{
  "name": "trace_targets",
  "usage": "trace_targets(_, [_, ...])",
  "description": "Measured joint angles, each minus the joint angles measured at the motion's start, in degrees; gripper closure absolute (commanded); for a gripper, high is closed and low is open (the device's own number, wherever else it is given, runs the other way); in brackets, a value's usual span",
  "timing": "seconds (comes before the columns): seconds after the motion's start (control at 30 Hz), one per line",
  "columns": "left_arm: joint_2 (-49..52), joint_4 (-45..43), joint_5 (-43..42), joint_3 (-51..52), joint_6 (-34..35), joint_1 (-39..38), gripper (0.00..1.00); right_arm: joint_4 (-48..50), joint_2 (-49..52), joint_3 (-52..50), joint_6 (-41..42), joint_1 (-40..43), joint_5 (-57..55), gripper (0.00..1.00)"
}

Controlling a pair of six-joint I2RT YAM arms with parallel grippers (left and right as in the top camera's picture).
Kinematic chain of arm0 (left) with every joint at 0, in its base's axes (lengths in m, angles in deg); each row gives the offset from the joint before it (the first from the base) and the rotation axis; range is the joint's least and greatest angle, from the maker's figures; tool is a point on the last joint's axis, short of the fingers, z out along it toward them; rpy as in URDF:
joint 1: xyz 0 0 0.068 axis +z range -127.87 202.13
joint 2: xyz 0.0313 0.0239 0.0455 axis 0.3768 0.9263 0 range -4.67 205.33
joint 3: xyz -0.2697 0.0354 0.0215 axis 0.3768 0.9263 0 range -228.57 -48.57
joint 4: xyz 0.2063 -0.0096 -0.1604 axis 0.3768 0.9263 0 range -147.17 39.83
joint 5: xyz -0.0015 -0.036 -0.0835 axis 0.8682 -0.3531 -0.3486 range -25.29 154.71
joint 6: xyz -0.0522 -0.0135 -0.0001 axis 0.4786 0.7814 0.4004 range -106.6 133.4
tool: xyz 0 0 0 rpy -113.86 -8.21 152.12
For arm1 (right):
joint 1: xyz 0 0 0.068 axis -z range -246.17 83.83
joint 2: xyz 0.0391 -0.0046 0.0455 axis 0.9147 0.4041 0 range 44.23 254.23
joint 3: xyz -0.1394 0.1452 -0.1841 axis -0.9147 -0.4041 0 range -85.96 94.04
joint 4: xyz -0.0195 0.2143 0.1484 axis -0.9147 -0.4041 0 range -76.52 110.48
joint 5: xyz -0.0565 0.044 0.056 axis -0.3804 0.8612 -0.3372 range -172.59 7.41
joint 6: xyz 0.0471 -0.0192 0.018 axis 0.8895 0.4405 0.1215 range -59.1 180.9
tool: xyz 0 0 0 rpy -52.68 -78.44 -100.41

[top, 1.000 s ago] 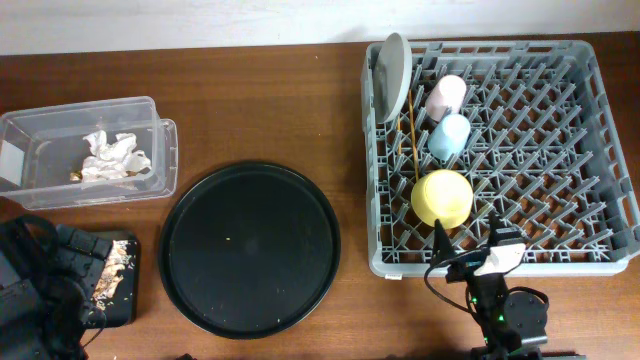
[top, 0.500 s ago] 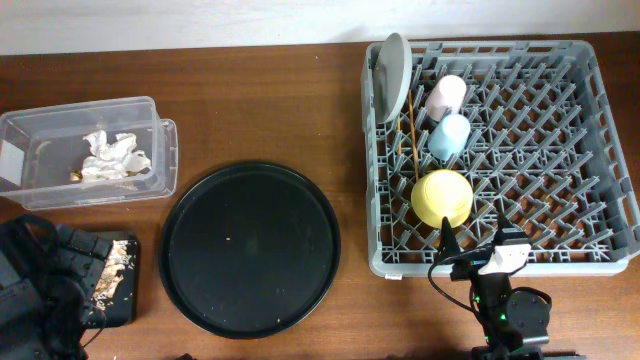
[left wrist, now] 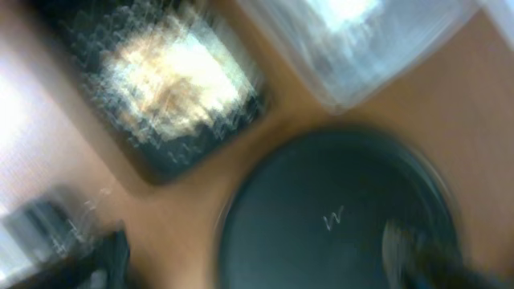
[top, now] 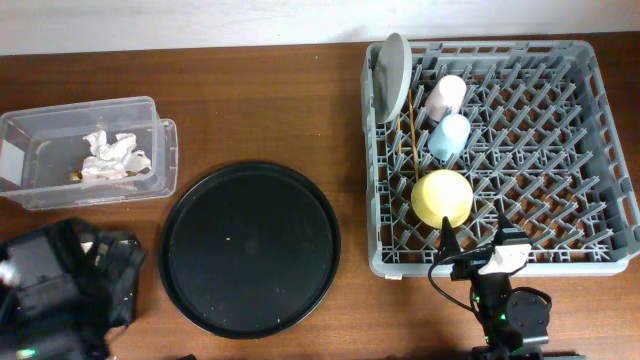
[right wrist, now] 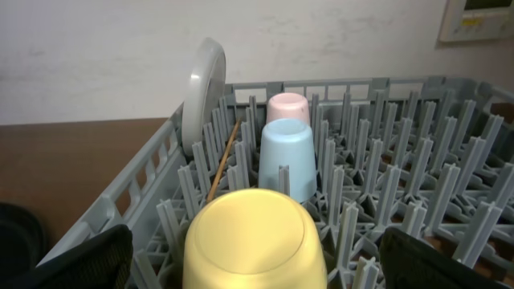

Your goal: Sort waste into correct bins and load items into the dishwasher rack

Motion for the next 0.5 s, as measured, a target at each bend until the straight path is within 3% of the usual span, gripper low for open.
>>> trace_targets(0.1, [-7.19,-24.92,-3.23,17.35,-6.67,-8.41,0.01,0.04,0.02,0.00,-0.02,0.00,-0.07,0.02])
trace_targets(0.17, [-12.13,-34.38,-4.20,26.73,-8.87,-10.67,0.01,0.02,0.00,0.00,0.00,0.00,-0.15,0.02])
trace_targets(0.2, [-17.40,-44.35,-4.42,35.95,-10.25,-11.17,0.01,0.04,0.00,0.00,-0.04,0.00,-0.17,0.02])
trace_targets(0.33, [-25.55,-59.10,-4.39,52.22,-11.17,-11.17,0.00,0.04,0.00,0.00,-0.02,0.00,-0.17,0.02])
trace_targets(0.5, [-33.11,-66.82,-4.55,63.32,-12.44,-11.17,0.01,0.02,0.00,0.00,0.00,0.00,-0.17,0.02])
